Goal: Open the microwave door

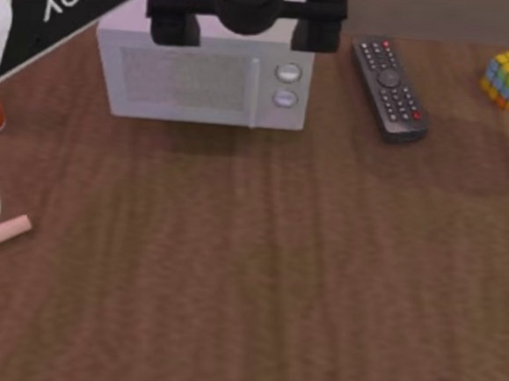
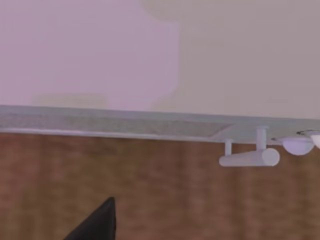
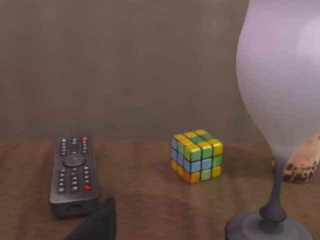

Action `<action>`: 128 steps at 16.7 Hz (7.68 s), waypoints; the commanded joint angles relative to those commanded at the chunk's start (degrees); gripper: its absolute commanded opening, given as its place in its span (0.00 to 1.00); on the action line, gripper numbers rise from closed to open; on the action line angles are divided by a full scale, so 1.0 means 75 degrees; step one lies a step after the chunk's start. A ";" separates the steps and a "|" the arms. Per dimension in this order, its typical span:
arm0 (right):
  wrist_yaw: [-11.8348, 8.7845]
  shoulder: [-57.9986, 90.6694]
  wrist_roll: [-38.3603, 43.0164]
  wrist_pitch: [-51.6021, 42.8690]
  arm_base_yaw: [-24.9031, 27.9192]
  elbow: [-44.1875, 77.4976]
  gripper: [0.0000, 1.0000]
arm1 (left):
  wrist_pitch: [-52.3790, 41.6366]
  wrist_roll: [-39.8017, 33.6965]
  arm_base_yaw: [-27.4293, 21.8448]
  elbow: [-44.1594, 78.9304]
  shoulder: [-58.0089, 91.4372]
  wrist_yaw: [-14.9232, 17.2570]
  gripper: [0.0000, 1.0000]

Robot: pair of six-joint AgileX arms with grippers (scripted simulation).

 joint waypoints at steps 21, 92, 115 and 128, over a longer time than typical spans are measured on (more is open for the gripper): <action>0.0000 0.0000 0.0000 0.0000 0.0000 0.0000 1.00 | 0.1622 0.0382 0.0396 -0.0553 0.0957 0.0185 0.62; 0.0000 0.0000 0.0000 0.0000 0.0000 0.0000 1.00 | 0.2681 0.0892 0.0204 -0.3012 -0.0578 0.0414 0.00; 0.0000 0.0000 0.0000 0.0000 0.0000 0.0000 1.00 | 0.3199 0.1688 0.0300 -0.4036 -0.1259 0.0816 0.00; 0.0000 0.0000 0.0000 0.0000 0.0000 0.0000 1.00 | 0.3212 0.1708 0.0303 -0.4062 -0.1279 0.0826 0.00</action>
